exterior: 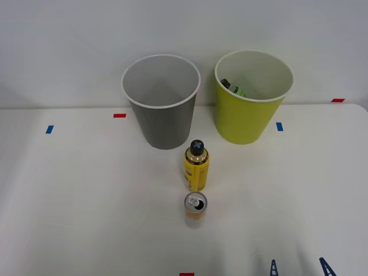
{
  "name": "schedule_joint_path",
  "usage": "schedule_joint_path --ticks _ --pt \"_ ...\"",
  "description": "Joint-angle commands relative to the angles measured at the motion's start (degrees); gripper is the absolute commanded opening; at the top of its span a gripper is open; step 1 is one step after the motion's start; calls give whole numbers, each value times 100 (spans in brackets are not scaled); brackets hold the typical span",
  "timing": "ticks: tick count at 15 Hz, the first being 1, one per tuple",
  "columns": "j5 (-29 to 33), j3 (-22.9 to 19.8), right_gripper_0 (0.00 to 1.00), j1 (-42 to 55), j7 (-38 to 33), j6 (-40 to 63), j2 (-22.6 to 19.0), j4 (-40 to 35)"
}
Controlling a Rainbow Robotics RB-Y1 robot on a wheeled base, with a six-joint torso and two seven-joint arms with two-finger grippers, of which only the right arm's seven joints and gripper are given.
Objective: Put cans in the gray bin, plastic bottles in the light green bin
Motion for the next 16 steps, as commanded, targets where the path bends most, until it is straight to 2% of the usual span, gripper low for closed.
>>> schedule_joint_path --ticks 1,16 --pt "0 0 87 0 1 -1 -2 0" --pt "0 0 88 0 1 -1 -2 0"
